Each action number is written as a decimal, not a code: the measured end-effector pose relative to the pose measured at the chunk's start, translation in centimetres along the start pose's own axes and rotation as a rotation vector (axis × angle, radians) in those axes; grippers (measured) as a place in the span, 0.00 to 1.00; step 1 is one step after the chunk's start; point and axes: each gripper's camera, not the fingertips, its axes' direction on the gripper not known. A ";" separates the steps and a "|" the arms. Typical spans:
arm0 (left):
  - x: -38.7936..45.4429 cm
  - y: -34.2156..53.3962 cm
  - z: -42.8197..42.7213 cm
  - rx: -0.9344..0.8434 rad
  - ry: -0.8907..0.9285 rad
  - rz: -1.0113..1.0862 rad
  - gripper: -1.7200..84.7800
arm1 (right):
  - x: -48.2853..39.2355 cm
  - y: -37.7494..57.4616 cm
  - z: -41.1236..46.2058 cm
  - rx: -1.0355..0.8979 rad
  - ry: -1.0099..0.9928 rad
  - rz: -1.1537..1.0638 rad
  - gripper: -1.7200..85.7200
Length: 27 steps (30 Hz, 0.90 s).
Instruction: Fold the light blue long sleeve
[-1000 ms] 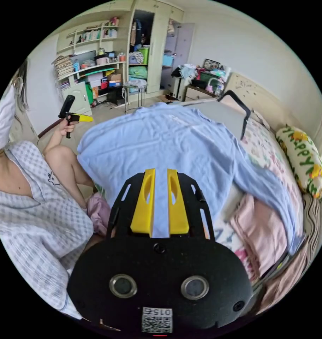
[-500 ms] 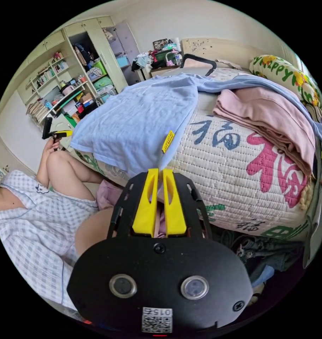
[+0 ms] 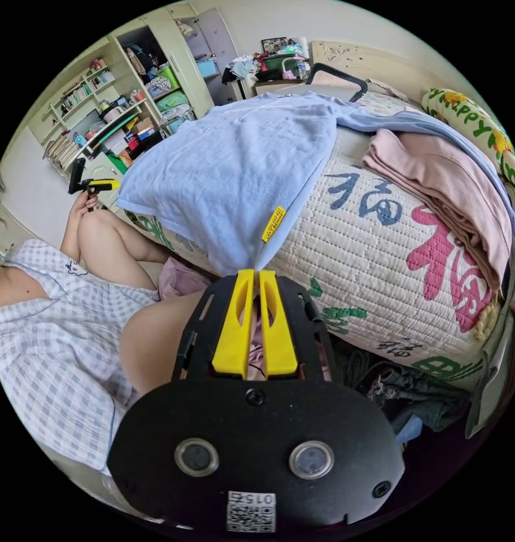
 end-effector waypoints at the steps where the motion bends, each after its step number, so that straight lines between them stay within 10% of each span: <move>1: -0.1 -0.3 0.0 0.002 0.020 -0.003 0.03 | -0.2 -0.4 0.1 -0.014 0.012 -0.026 0.03; 6: 0.0 -3.2 -4.9 0.185 -0.071 -0.023 0.09 | 1.7 -2.2 -2.0 -0.113 0.114 -0.088 0.06; 18: -5.6 -34.8 5.8 0.205 -0.148 -0.031 0.12 | 10.0 -29.4 -4.2 0.357 0.197 0.057 0.06; 27: -12.6 -44.7 17.2 0.096 -0.242 -0.246 0.13 | 14.5 -44.8 8.0 -0.018 0.374 0.196 0.06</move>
